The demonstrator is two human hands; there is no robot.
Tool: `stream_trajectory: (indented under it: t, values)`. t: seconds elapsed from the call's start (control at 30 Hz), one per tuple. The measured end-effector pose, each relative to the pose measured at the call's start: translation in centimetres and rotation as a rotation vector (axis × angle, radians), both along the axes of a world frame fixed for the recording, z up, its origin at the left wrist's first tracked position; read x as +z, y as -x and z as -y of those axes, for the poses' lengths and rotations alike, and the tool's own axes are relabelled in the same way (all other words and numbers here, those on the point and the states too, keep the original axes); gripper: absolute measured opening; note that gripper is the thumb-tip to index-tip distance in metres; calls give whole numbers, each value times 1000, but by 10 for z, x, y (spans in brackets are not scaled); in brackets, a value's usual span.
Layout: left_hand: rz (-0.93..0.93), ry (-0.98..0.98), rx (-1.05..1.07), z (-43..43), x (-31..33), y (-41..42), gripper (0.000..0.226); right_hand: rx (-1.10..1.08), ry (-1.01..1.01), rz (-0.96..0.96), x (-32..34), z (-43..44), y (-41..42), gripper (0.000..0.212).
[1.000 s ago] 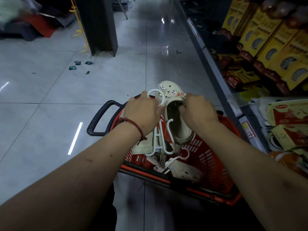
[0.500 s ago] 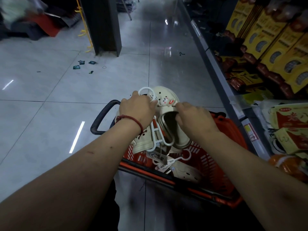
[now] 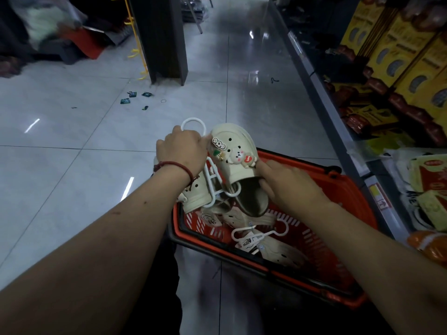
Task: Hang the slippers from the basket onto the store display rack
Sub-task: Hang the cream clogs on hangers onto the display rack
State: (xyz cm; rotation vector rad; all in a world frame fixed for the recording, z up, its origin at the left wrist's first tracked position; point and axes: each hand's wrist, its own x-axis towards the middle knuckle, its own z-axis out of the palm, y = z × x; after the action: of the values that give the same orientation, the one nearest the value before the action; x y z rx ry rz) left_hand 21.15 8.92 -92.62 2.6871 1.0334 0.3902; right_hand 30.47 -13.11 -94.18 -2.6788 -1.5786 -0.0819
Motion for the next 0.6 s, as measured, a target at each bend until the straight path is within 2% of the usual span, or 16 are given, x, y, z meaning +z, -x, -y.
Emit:
stream_trajectory:
  t: [0.13,0.23,0.37,0.43,0.5,0.6]
  values:
    - [-17,-67,-64,4,3,6,54,-76,-84,-283,3,0,-2,33]
    - [-53,-133,-157,12,4,7,54,-149,-56,-363,7,2,-5,27]
    - [-90,-192,-286,28,4,5,48,-244,-254,-395,18,-2,-6,65]
    - [-113,-222,-347,35,3,4,46,-237,-380,-428,23,-9,-4,72]
    - [-126,-247,-405,42,4,3,41,-196,-492,-504,25,-16,-1,59]
    - [-89,-250,-472,50,3,0,29,-159,-522,-536,24,-23,-1,31]
